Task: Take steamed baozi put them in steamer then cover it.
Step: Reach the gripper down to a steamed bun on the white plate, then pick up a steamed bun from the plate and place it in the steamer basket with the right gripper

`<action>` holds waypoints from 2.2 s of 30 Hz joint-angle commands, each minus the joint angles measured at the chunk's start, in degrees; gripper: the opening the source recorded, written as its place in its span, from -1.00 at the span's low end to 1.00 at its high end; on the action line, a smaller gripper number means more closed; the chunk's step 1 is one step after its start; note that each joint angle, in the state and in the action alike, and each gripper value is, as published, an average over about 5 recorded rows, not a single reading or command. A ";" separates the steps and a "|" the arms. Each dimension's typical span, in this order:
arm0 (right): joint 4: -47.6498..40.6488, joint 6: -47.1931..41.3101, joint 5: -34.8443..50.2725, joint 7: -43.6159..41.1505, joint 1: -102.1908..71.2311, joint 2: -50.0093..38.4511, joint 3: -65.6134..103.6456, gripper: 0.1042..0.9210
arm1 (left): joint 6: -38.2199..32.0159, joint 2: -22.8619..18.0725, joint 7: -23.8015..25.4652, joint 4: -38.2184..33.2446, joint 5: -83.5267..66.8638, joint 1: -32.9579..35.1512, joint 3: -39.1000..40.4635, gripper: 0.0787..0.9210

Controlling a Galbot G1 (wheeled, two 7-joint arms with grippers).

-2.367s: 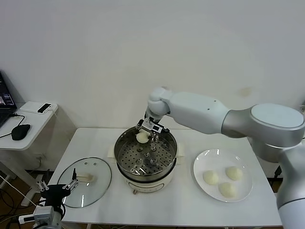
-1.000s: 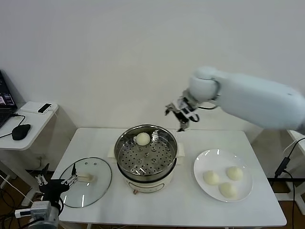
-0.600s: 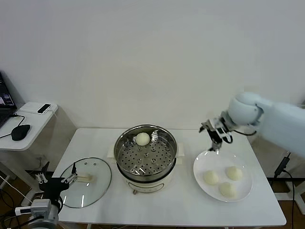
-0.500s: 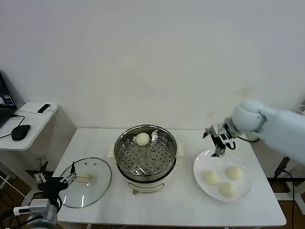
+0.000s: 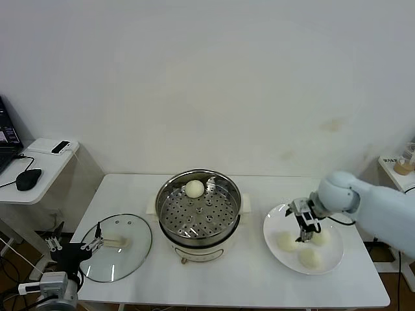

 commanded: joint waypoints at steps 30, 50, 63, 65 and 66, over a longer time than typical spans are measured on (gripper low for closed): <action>-9.69 -0.01 -3.68 -1.43 -6.80 7.06 4.93 0.20 | 0.07 -0.57 -0.14 -0.12 0.12 -0.31 -0.39 0.77; -1.74 -2.35 8.84 -3.97 26.95 7.56 -5.09 0.16 | 0.29 -0.19 -0.06 -1.35 -0.03 -0.02 -0.12 0.77; -1.86 -9.22 22.67 1.20 36.45 26.73 -10.01 0.18 | 0.20 -0.02 0.03 -1.29 -0.18 0.36 -0.63 0.77; -3.40 -10.16 24.41 2.19 35.57 30.26 -10.14 0.18 | 0.19 0.06 0.07 -1.18 -0.35 0.33 -1.02 0.77; -4.43 -10.59 25.19 2.74 34.93 32.19 -10.18 0.18 | 0.20 0.10 0.09 -1.14 -0.43 0.29 -1.20 0.77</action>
